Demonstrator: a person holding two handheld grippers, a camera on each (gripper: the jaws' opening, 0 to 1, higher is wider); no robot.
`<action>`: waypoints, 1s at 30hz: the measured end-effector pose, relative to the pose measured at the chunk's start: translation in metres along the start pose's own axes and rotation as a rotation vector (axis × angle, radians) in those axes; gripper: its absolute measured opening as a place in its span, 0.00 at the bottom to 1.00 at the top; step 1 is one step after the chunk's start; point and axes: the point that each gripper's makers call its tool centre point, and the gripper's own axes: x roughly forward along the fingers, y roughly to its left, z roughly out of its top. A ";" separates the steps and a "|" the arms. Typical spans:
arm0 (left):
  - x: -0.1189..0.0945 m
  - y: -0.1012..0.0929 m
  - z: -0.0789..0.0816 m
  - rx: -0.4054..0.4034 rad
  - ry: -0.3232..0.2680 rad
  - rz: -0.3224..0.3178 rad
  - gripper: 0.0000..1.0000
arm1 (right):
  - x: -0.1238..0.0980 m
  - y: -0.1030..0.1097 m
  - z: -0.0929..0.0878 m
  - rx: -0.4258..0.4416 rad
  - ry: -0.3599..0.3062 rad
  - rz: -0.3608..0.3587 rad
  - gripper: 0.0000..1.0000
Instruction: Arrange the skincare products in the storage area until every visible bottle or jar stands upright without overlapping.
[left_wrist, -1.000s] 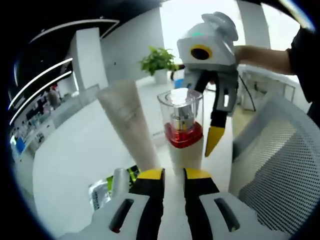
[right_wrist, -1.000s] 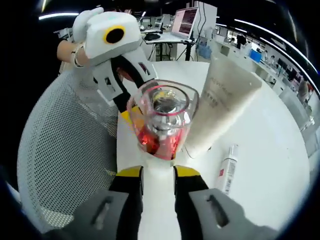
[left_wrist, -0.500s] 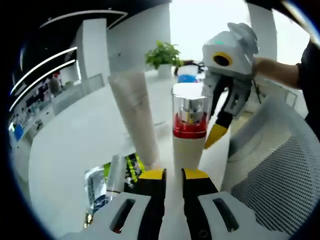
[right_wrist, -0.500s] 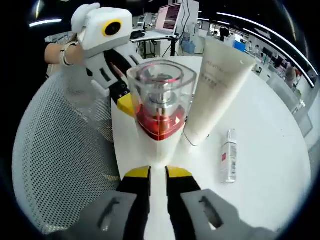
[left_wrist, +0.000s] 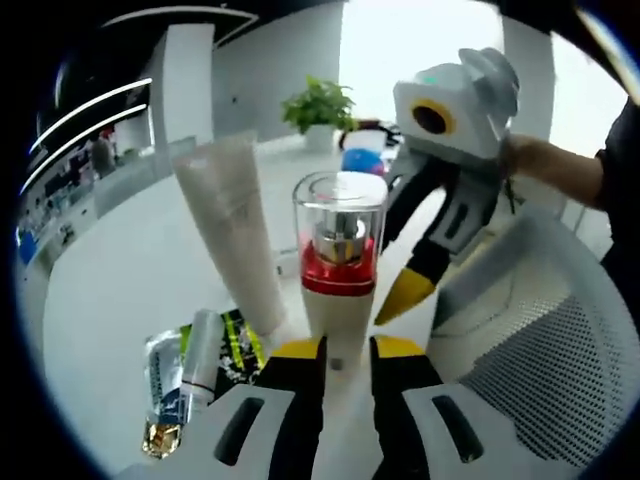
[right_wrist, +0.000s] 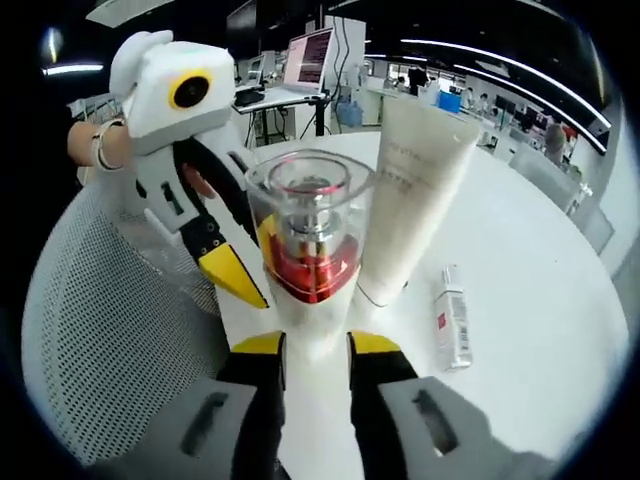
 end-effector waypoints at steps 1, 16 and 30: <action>0.000 0.000 0.000 0.001 0.001 0.000 0.14 | 0.000 0.001 0.002 0.005 -0.007 0.000 0.22; 0.020 0.006 0.011 0.022 0.008 0.008 0.18 | -0.005 -0.011 -0.006 0.086 -0.017 -0.093 0.22; 0.036 0.010 0.016 0.015 0.014 0.021 0.04 | -0.012 -0.036 -0.013 0.175 -0.046 -0.195 0.23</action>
